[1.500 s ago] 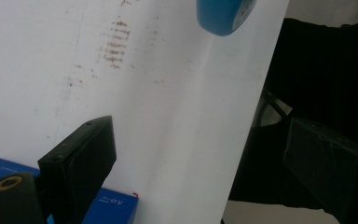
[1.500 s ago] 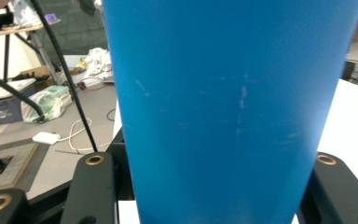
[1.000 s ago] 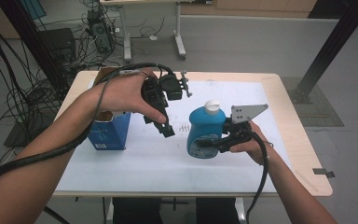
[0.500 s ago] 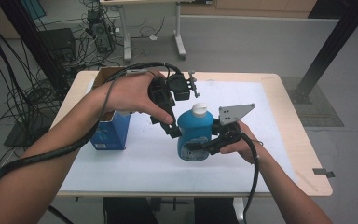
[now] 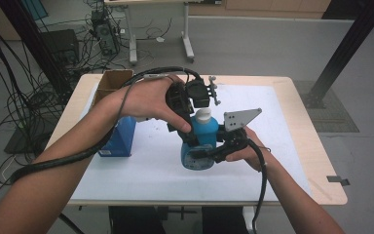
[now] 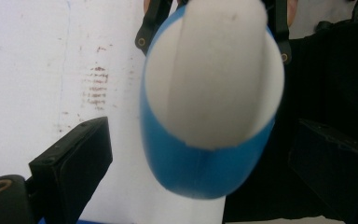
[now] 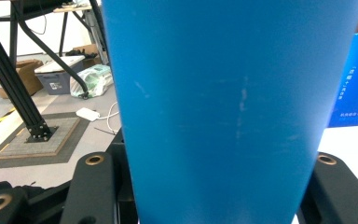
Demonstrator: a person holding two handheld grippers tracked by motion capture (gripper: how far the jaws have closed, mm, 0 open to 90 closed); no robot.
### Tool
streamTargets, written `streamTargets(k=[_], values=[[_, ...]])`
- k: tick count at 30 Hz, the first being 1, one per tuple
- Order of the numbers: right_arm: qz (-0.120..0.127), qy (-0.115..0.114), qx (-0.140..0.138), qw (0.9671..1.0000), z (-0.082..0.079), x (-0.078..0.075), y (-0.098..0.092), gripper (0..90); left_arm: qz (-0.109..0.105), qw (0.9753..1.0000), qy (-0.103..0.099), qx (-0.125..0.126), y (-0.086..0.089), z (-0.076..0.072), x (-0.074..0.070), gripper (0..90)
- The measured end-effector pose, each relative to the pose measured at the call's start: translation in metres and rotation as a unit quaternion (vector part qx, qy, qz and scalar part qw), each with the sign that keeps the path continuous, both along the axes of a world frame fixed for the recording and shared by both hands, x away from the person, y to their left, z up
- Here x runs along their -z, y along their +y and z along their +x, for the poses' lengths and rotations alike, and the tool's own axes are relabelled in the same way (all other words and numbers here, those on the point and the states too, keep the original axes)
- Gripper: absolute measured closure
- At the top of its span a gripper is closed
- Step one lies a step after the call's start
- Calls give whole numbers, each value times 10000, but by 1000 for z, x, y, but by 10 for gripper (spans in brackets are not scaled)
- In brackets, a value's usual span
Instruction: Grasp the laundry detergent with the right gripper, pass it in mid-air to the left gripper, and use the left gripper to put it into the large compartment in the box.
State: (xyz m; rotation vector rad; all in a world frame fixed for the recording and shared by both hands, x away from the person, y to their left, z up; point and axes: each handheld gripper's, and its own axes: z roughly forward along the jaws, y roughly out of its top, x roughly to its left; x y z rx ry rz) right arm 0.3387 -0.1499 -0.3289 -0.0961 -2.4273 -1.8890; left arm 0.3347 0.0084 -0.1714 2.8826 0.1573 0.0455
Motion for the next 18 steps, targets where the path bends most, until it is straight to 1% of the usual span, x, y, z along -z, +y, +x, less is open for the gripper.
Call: streamTargets(k=[2, 4, 7, 10, 11, 13, 17, 18], values=[[-2, -14, 7, 10000, 0, -1, 1, 441, -17, 10000, 7, 60, -2, 0, 0, 67], [3, -14, 0, 10000, -1, -1, 2, 441, -47, 10000, 22, 45, -4, -1, 1, 68], [-1, -12, -2, 10000, -1, -1, 4, 441, 3, 10000, 28, 89, -6, -1, 3, 68], [1, -34, -13, 10000, -2, -1, 5, 441, -19, 10000, 37, 66, -8, -2, 4, 69], [-4, -25, -22, 10000, -2, -2, 5, 441, 1, 9999, 38, 98, -8, -2, 5, 68], [-13, -49, -16, 10000, -2, -2, 6, 441, 4, 10000, 11, 78, -9, -2, 6, 68], [-9, -54, -30, 10000, -3, -3, 7, 441, -8, 10000, 36, 70, -10, -2, 8, 69], [-9, -48, -35, 10000, -3, -3, 7, 441, 40, 9999, 40, 107, -10, -2, 9, 70]])
